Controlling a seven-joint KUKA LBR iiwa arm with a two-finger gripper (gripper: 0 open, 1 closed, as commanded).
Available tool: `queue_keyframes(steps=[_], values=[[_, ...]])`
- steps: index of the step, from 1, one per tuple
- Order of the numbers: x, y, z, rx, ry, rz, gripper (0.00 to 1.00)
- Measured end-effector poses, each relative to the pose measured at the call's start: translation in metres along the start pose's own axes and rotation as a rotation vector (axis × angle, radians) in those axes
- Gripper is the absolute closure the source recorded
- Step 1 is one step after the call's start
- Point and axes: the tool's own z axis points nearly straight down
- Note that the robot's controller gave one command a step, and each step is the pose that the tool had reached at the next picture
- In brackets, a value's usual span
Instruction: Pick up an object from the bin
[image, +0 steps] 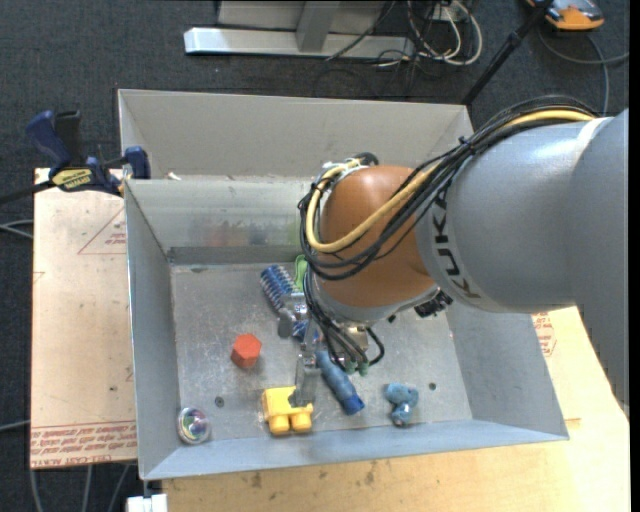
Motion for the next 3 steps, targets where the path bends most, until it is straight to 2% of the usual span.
queue_keyframes(steps=[1,2,3], values=[[0.021,-0.019,0.102,-0.002,-0.016,-0.062,0.0],[0.025,-0.019,0.102,0.0,-0.003,-0.065,1.0],[0.014,-0.008,-0.04,0.0,-0.009,-0.249,1.0]])
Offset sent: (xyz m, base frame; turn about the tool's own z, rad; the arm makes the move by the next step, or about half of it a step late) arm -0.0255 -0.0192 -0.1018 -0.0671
